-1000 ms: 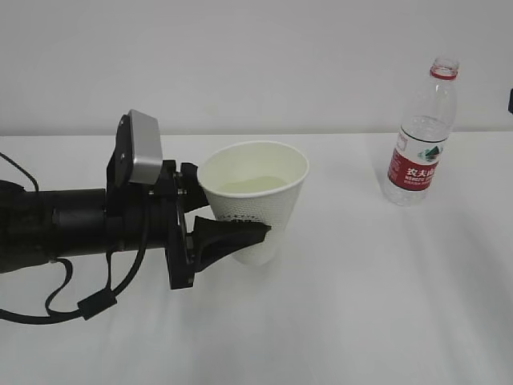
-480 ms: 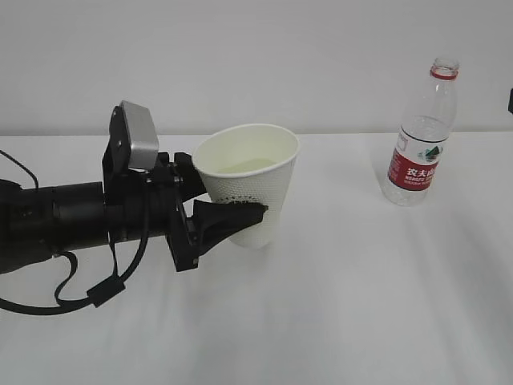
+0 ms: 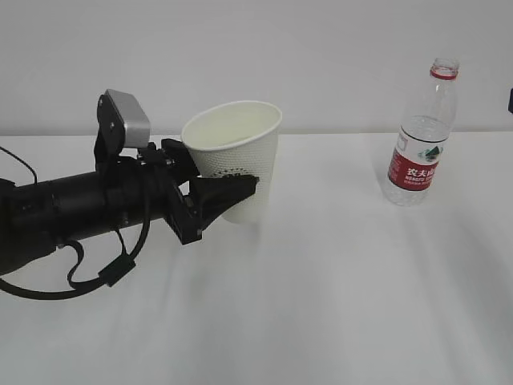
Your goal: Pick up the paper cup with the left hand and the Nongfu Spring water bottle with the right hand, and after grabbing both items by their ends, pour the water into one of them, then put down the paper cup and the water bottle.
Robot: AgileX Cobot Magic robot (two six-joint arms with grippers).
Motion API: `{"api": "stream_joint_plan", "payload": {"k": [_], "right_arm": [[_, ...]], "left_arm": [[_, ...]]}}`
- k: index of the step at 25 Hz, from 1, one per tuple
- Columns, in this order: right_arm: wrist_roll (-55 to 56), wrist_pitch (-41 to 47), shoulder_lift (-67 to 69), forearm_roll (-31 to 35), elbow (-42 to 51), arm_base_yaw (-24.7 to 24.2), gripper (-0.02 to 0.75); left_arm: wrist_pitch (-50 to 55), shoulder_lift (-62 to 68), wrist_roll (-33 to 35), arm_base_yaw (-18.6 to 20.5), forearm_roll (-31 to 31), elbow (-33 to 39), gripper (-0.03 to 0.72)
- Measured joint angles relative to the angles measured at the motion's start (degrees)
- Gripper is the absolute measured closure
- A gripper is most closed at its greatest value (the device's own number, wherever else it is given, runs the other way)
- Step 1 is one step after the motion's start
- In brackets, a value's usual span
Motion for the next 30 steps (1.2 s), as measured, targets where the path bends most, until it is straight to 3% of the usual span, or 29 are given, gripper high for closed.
{"api": "stream_joint_plan", "payload": {"k": [15, 30], "right_arm": [[0.1, -0.3, 0.0, 0.0, 0.0, 0.0, 0.149], [0.1, -0.5, 0.0, 0.0, 0.0, 0.0, 0.149]], "left_arm": [[0.8, 0.0, 2.5, 0.5, -8.6, 0.0, 0.205], [0.8, 0.0, 2.6, 9.0, -9.2, 0.0, 0.205]]}}
